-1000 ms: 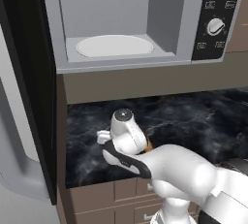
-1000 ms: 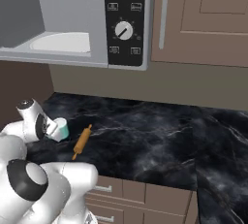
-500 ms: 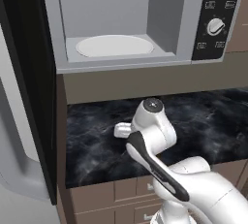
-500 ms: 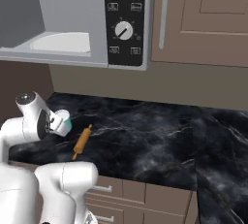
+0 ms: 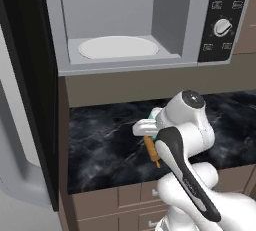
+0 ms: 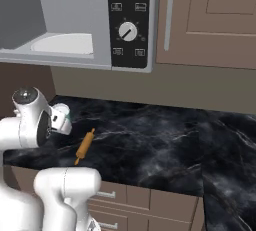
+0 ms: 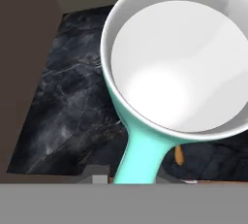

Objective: Pick the mug from the counter and place it inside the microwave. Then close the microwave.

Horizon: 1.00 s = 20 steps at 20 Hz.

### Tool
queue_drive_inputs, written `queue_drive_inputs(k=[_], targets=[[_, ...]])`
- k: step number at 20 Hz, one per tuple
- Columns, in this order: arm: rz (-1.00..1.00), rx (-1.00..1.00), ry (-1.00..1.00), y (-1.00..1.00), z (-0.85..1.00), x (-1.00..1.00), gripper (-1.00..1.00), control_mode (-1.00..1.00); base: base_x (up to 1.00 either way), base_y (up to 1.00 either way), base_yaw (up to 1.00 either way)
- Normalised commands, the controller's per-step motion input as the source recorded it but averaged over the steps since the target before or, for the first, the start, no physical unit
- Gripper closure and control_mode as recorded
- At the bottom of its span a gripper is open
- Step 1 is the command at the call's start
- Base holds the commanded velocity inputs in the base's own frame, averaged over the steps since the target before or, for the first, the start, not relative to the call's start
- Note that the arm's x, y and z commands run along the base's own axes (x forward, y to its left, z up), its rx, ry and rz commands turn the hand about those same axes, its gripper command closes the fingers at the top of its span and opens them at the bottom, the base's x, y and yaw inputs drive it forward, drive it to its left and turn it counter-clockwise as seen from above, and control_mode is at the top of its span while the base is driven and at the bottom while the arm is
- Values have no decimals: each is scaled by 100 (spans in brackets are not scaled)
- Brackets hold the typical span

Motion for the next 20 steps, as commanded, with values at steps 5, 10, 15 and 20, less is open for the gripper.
queue_drive_inputs(k=[5, 10, 15, 20], targets=[[4, -1, 1, 0, 88, -45, 100, -100, 0, 0, 0], [0, -9, 7, 0, 81, -38, 100, -100, 0, 0, 0], [0, -11, 6, 0, 74, -51, 100, -100, 0, 0, 0], [0, -3, -3, 0, 57, -58, 100, -100, 0, 0, 0]])
